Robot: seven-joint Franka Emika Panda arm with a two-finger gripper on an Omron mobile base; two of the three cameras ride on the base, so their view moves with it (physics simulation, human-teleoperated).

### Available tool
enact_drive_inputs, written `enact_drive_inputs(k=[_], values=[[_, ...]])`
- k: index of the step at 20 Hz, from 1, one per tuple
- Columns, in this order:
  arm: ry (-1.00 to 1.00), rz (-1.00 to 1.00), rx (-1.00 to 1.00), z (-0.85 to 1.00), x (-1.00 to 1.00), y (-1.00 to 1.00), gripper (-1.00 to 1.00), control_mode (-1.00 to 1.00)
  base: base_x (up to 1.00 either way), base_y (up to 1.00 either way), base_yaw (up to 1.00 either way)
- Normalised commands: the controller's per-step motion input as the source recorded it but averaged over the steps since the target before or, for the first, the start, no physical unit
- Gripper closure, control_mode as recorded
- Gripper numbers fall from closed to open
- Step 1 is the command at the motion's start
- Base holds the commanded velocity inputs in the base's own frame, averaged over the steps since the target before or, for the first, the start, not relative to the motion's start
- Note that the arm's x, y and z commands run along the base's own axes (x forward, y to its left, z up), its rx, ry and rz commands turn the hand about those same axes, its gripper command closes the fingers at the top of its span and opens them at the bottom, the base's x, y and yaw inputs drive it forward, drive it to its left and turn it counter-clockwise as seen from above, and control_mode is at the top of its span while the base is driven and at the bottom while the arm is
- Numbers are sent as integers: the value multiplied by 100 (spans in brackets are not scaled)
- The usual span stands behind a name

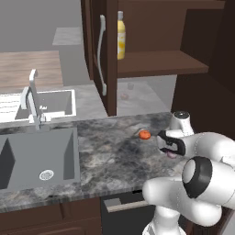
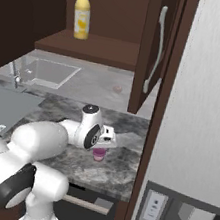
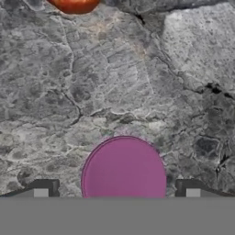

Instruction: Pick the jam and jam from the counter and place them in the cabinets closest to them.

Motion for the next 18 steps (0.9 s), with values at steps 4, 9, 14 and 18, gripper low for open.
enact_drive_inputs(k=[4, 9, 14, 18], values=[[5, 0, 0, -42, 22, -6, -100, -100, 0, 0, 0], [3, 0, 0, -43, 19, -17, -100, -100, 0, 0, 0], [0, 0, 0, -15, 6, -6, 100, -100, 0, 0, 0], [0, -3, 0, 5, 0, 0, 100, -100, 0, 0, 0]])
